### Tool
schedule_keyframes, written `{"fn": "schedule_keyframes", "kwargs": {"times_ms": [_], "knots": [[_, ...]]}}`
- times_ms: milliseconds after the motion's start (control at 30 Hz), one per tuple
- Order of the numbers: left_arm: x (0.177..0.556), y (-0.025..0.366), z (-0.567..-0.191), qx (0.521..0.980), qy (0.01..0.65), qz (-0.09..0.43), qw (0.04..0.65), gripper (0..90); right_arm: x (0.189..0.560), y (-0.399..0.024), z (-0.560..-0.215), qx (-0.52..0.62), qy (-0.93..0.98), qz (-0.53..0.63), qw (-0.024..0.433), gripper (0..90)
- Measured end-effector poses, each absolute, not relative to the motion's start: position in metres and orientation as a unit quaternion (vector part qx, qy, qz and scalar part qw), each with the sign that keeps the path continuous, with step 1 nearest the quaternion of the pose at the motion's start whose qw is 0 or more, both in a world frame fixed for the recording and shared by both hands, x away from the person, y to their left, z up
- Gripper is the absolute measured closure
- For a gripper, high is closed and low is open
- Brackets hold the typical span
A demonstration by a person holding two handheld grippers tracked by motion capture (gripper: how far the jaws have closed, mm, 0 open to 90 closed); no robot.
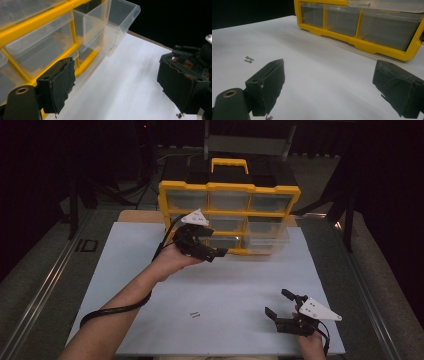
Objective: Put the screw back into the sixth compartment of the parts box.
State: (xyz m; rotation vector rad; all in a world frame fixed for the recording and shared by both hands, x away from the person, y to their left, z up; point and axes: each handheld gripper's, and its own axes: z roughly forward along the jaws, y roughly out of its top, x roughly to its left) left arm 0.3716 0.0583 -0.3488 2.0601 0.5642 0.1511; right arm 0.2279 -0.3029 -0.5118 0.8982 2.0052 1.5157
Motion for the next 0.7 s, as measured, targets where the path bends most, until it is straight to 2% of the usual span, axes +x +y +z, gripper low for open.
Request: {"fn": "schedule_keyframes", "kwargs": {"times_ms": [700], "knots": [[0.320,0.093,-0.374,0.843,0.211,0.080,0.488,15.3,0.228,-0.300,-0.512,0.323,0.734,0.552,0.231,10.6]]}}
